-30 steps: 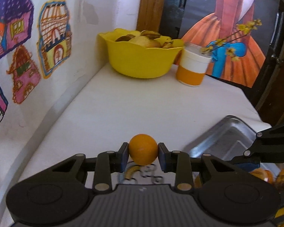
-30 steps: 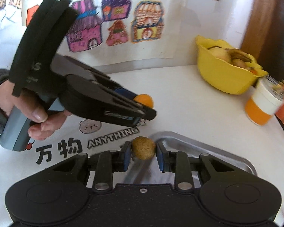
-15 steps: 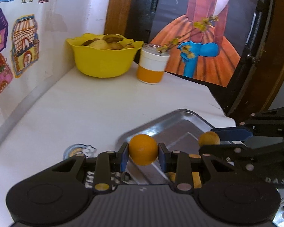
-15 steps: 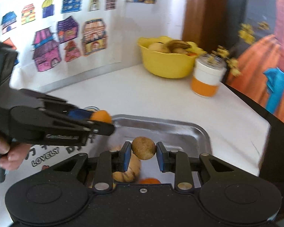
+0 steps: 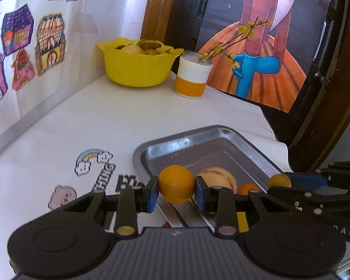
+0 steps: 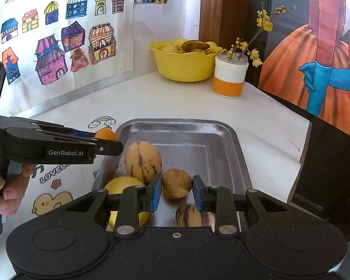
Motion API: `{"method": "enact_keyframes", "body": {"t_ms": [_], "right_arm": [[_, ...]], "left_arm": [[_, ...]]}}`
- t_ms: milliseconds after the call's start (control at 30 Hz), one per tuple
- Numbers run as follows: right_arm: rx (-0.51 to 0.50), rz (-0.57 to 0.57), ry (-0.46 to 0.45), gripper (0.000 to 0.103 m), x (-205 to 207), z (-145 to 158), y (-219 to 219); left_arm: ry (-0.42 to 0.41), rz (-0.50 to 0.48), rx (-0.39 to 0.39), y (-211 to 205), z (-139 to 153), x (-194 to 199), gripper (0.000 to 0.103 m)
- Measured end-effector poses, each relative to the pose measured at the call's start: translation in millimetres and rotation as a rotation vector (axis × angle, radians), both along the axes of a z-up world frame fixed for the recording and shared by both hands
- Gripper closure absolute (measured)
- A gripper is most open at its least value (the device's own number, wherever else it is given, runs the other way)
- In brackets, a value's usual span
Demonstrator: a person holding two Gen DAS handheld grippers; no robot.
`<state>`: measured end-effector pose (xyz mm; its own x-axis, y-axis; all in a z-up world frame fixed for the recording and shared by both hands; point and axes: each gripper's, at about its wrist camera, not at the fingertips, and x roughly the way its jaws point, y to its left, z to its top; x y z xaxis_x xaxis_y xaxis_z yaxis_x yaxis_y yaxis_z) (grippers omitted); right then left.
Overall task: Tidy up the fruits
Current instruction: 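Carry the mandarin and brown fruit onto the tray and open both tools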
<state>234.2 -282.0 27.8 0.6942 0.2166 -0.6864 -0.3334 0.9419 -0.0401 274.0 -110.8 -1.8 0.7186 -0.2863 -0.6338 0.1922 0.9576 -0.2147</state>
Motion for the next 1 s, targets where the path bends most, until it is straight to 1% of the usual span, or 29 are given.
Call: {"method": "enact_keyframes", "body": {"t_ms": [233, 567, 667, 767, 867, 967, 1000], "right_arm": [[0.012, -0.003, -0.005, 0.072, -13.2, -1.1, 1.5], [0.011, -0.010, -0.013, 0.072, -17.4, -2.2, 3.5], [0.016, -0.015, -0.014, 0.072, -16.8, -2.4, 3.1], [0.023, -0.020, -0.019, 0.072, -17.0, -1.9, 3.5], [0.029, -0.028, -0.028, 0.071, -17.9, -0.4, 4.3], [0.035, -0.040, -0.048, 0.069, -21.3, 3.6, 5.3], [0.035, -0.045, -0.057, 0.065, -22.9, 5.0, 5.5]], "left_arm": [[0.019, -0.021, -0.008, -4.3, -4.3, -11.4, 0.067], [0.033, -0.031, -0.007, -9.5, -8.1, -18.2, 0.067], [0.054, -0.033, -0.019, -10.9, -11.4, -17.1, 0.067], [0.054, -0.029, -0.025, -10.7, -11.1, -16.9, 0.067], [0.067, -0.033, -0.050, -9.0, -10.3, -15.5, 0.065], [0.070, -0.034, -0.057, -8.7, -9.4, -15.4, 0.065], [0.070, -0.032, -0.061, -8.2, -8.5, -15.7, 0.065]]}}
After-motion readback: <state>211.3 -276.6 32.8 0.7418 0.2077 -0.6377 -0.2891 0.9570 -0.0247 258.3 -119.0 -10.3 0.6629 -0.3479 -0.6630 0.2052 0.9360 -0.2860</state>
